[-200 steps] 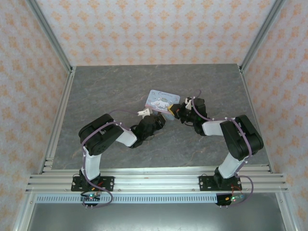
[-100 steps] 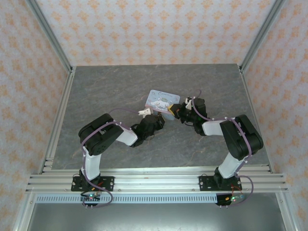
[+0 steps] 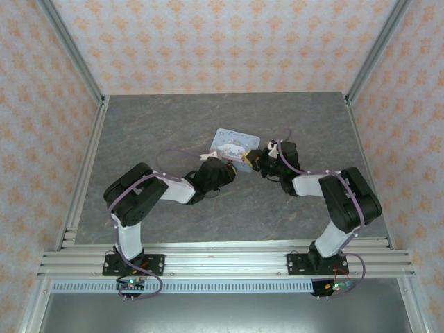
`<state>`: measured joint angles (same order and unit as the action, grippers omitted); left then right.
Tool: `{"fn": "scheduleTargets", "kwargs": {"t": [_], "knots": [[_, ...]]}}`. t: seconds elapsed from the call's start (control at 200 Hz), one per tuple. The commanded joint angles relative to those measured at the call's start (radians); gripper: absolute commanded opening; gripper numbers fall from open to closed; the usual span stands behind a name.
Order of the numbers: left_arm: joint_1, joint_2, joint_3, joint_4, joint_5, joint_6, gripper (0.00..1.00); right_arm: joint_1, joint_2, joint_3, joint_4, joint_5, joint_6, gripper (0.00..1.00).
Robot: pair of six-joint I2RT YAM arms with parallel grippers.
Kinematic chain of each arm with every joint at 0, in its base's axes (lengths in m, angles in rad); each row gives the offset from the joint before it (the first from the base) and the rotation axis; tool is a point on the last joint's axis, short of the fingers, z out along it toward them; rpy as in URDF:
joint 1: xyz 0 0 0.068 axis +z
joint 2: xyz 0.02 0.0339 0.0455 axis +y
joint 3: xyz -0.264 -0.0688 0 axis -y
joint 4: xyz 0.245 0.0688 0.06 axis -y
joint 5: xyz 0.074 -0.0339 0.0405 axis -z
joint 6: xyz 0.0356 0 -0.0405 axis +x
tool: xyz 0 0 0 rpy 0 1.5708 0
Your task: Unlock a padlock with a key
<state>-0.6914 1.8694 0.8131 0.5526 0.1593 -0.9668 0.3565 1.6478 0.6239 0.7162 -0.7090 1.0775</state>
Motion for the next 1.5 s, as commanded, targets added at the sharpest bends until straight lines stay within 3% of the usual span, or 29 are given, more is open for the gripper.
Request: {"fn": "scheduleTargets", "kwargs": {"t": [0.0,0.415,0.761,1.131,1.496], "knots": [[0.030,-0.063,0.049,-0.169,0.106,0.011,0.00,-0.004,-0.104,-0.031,0.000,-0.013,0.020,0.00],[0.090,-0.123,0.051,-0.135,0.278,-0.067,0.00,0.095,-0.336,-0.204,-0.067,0.068,0.009,0.00],[0.104,-0.176,0.015,-0.128,0.304,-0.088,0.00,0.159,-0.332,-0.308,0.027,0.131,0.042,0.00],[0.104,-0.192,-0.038,0.008,0.334,-0.177,0.00,0.163,-0.358,-0.322,0.056,0.178,0.064,0.00],[0.104,-0.249,-0.049,0.066,0.386,-0.138,0.00,0.162,-0.339,-0.317,0.113,0.180,0.077,0.00]]}}
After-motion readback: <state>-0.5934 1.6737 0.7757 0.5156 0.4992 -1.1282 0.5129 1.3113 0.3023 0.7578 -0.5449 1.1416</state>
